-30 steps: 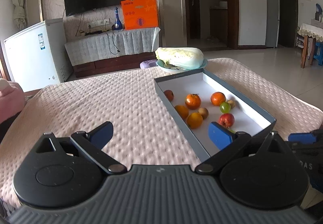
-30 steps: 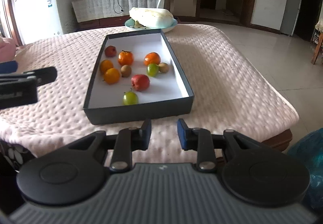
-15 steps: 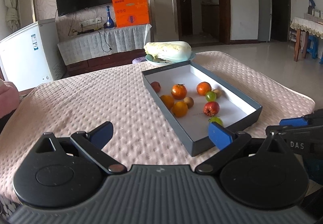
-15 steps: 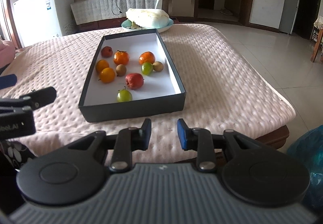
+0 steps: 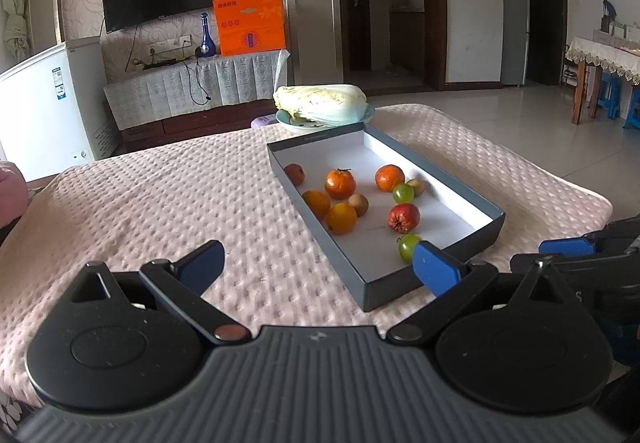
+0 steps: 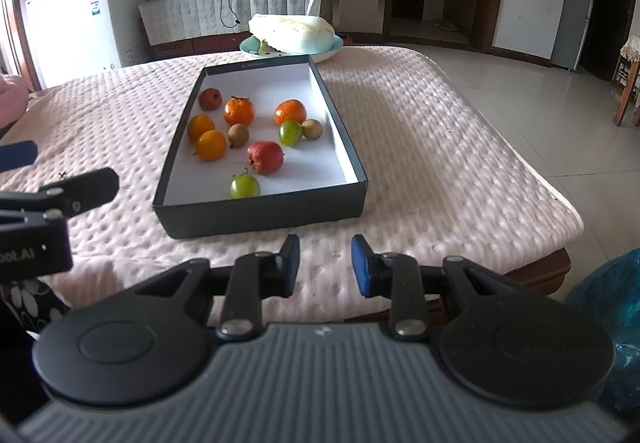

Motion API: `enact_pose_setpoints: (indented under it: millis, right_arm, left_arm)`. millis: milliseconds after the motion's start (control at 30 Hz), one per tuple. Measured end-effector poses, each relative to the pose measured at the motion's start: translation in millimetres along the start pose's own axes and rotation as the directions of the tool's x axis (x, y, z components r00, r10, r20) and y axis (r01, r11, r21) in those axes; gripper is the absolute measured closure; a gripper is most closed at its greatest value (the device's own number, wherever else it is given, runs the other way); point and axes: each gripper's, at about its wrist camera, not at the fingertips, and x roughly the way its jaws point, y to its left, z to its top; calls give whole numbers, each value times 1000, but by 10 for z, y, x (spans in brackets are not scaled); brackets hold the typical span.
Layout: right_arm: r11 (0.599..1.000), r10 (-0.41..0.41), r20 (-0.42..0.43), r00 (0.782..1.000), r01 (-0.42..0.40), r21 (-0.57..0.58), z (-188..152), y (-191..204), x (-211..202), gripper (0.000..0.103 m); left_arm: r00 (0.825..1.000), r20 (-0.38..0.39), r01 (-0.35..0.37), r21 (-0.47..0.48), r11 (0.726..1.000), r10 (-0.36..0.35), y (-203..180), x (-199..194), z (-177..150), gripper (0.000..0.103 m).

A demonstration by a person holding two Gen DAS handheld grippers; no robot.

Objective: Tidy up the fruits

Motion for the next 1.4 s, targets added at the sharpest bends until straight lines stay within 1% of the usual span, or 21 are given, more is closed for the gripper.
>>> enact_pose_setpoints:
  millis: [1400]
  right_arm:
    - [1000,-8,-6,1000,8,-19,-29,3,18,72]
  left_arm:
    - [1000,-8,9,-21,1000,-9,-20,-18,-15,1]
